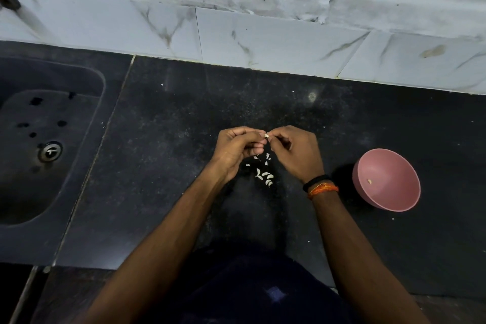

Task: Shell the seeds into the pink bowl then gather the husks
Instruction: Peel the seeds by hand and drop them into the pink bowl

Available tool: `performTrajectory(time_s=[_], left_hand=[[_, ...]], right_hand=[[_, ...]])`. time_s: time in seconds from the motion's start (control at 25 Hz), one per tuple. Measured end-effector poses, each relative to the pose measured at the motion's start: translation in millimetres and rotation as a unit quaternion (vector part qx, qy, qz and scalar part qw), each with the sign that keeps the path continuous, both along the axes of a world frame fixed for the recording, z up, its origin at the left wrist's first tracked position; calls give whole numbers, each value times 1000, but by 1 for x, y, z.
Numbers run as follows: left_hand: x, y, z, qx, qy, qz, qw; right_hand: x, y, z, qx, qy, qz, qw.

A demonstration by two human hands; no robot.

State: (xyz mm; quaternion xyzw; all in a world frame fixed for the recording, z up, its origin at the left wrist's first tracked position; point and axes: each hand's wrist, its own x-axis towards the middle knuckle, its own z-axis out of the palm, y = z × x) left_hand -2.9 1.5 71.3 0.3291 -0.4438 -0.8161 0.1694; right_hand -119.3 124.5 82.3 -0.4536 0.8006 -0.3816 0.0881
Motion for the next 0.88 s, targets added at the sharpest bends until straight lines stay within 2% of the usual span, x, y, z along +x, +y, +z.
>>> performTrajectory(time_s=[0.16, 0.36, 0.72, 0.88], left_hand=[[-1, 1, 0, 23, -19, -6, 1000], [-1, 0, 0, 29, -7, -25, 999], [-1, 4, -6, -39, 28, -70, 996], [-4, 6, -9, -73, 8, -70, 995]], right_hand=[[2, -1, 3, 9, 9, -8, 1000], [3, -3, 2, -9, -80, -34, 996], [3, 0, 0, -13, -157, -70, 985], [7, -1, -2, -5, -126, -86, 988]])
